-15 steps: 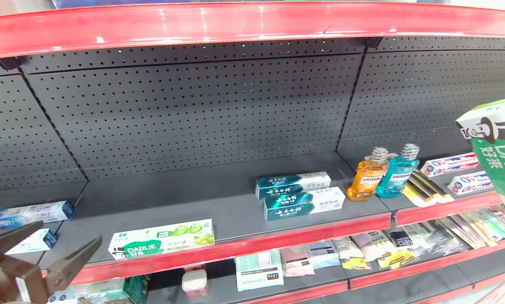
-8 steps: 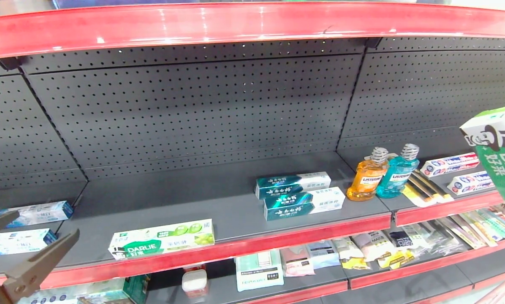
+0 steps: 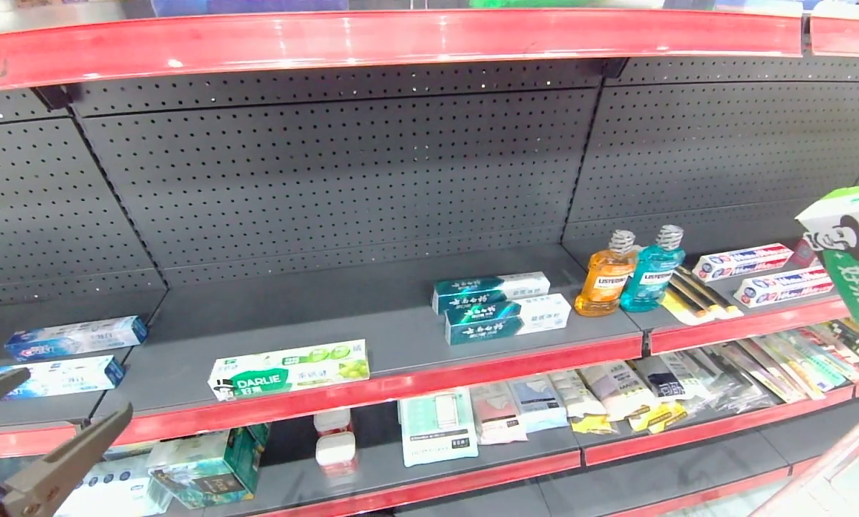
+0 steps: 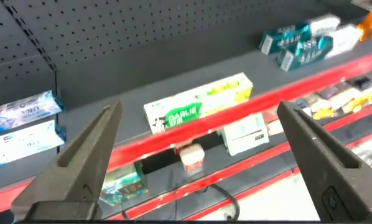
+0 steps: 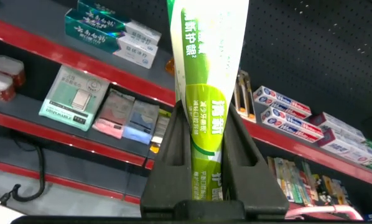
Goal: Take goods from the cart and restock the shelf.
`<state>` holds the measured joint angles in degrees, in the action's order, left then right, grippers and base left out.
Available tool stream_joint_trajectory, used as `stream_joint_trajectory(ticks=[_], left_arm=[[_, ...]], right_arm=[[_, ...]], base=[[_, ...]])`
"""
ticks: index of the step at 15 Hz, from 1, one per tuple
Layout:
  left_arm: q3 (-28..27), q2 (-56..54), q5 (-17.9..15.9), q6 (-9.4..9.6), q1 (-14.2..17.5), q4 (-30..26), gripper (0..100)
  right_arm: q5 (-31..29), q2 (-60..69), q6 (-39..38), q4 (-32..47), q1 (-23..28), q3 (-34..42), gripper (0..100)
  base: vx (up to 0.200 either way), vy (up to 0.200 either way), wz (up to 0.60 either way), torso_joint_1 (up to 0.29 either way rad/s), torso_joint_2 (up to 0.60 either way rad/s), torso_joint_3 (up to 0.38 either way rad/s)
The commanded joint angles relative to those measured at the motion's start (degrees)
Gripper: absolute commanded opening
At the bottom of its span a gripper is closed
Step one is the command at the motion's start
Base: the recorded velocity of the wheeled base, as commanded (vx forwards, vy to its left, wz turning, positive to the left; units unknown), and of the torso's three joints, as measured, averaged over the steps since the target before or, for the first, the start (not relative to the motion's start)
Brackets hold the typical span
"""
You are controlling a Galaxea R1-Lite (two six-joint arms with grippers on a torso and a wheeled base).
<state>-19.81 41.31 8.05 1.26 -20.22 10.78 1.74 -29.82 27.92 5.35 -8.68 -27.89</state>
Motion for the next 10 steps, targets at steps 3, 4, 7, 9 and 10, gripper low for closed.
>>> stream_joint_trajectory(ticks=[3, 4, 7, 9, 10], left_arm=[[3.6, -3.8, 0.0, 1.82, 0.0, 0.1, 100], [3.9, -4.1, 0.0, 1.73, 0.0, 0.1, 100], [5.1, -5.2, -0.1, 2.61, 0.0, 0.0, 100], [6.2, -6.3, -0.1, 3.84, 0.0, 0.0, 100], [6.4, -6.8, -0.2, 3.84, 0.0, 0.0, 100]], right_arm=[[0.0, 1.0, -0.1, 0.0, 0.0, 1.3, 0], [0.0, 1.2, -0.1, -0.1, 0.0, 1.5, 0], [0.0, 1.3, -0.1, -0.1, 0.0, 2.0, 0], [0.0, 1.3, -0.1, -0.1, 0.0, 1.9, 0], [0.0, 1.3, -0.1, -0.1, 0.0, 2.0, 0]], base=[[0.000, 0.000, 0.60, 0.015, 0.00, -0.007], [0.000, 0.000, 0.60, 0.002, 0.00, 0.002], [0.000, 0.000, 0.60, 0.009, 0.00, 0.002], [0.000, 0.000, 0.60, 0.005, 0.00, 0.000], [0.000, 0.000, 0.60, 0.002, 0.01, -0.002]])
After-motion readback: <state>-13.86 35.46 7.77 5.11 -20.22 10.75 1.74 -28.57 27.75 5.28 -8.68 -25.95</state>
